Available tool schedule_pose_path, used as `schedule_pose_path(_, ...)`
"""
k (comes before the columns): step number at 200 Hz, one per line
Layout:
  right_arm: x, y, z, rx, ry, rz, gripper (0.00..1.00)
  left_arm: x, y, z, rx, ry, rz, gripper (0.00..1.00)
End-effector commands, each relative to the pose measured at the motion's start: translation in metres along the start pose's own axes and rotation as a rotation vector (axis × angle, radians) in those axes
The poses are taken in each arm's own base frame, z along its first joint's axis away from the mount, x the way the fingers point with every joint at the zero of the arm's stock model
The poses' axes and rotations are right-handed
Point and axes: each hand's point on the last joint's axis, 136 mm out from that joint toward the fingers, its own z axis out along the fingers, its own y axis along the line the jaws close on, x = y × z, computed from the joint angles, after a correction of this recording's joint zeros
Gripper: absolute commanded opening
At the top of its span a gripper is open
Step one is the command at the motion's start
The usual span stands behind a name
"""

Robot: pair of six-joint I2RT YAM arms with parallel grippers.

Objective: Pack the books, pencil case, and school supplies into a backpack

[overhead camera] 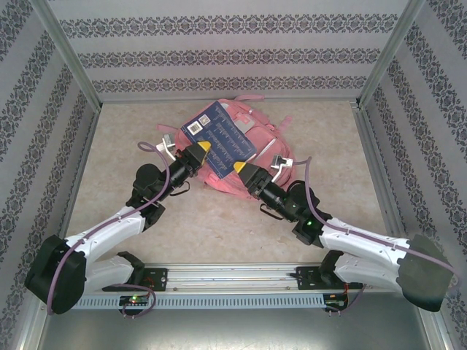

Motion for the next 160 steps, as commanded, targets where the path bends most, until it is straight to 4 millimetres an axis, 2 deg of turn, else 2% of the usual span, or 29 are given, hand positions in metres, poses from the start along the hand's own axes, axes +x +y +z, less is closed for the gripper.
schedule_pose_path(1, -0.023, 0.023, 0.009, -0.069, -0.094, -0.04, 0.8, 0.001, -0.029, 0.007, 0.09, -0.006, 0.001, 0.0)
schedule_pose_path(20, -0.032, 0.022, 0.019, -0.064, -0.109, -0.031, 0.76, 0.005, -0.026, 0.008, 0.085, 0.003, -0.01, 0.0)
schedule_pose_path(43, -0.042, 0.016, 0.027, -0.063, -0.143, -0.006, 0.63, 0.01, -0.023, 0.008, 0.082, 0.013, -0.02, 0.0)
schedule_pose_path(52, -0.043, 0.015, 0.03, -0.065, -0.143, 0.0, 0.54, 0.012, -0.02, 0.01, 0.07, 0.02, -0.022, 0.0)
schedule_pose_path(76, -0.047, 0.007, 0.026, -0.021, -0.164, -0.012, 0.19, 0.019, -0.01, 0.016, 0.037, 0.063, -0.03, 0.0)
schedule_pose_path(83, -0.048, 0.004, 0.022, -0.004, -0.172, -0.031, 0.12, 0.021, -0.005, 0.016, 0.021, 0.069, -0.031, 0.07)
schedule_pose_path(97, -0.057, -0.007, 0.007, 0.063, -0.201, -0.065, 0.0, 0.024, 0.005, 0.018, -0.027, 0.093, -0.008, 0.25)
schedule_pose_path(109, -0.065, -0.022, -0.012, 0.161, -0.223, -0.104, 0.0, 0.028, 0.009, 0.021, -0.066, 0.134, 0.048, 0.35)
schedule_pose_path(122, -0.073, -0.041, -0.037, 0.303, -0.237, -0.162, 0.0, 0.035, 0.019, 0.028, -0.153, 0.217, 0.123, 0.37)
schedule_pose_path(160, -0.096, -0.063, -0.119, 0.56, -0.304, -0.321, 0.0, 0.055, 0.046, 0.062, -0.308, 0.481, 0.294, 0.46)
